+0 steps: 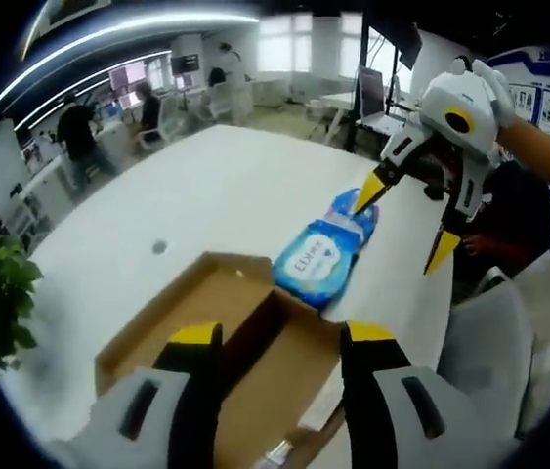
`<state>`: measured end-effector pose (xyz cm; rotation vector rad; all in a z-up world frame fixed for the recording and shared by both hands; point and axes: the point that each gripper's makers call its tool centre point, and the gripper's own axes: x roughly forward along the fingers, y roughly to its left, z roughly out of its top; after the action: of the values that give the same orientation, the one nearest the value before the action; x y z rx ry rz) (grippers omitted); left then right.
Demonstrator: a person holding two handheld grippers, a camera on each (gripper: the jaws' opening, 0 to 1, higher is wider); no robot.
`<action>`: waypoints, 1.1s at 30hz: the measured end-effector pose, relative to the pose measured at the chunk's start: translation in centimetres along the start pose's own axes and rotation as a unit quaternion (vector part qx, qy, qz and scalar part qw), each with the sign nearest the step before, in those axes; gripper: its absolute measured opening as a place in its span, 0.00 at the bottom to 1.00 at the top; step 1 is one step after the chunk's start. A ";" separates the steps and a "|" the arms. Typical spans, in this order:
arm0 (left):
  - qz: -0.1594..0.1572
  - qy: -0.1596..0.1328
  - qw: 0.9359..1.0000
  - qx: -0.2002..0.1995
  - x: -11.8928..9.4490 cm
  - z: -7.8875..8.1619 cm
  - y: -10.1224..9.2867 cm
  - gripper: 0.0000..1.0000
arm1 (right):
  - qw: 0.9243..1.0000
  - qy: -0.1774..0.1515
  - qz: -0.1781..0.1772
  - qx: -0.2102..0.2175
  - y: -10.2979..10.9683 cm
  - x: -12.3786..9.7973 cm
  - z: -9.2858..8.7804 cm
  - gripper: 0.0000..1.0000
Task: Operate the shoe box by opening the lid, removing the specified soft item, and placing it in the target area until the item is outside and the box remains undamaged.
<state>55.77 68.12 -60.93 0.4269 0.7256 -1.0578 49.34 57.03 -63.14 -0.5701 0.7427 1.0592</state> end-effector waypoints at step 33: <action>0.143 0.039 0.974 -0.173 -7.5 -17.4 5.6 0.45 | 0.993 0.053 0.082 -0.060 1.7 10.0 1.9 0.56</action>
<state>52.84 86.37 -67.77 0.2611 0.8711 -0.6297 51.16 64.67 -69.76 -0.6820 0.8333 1.2396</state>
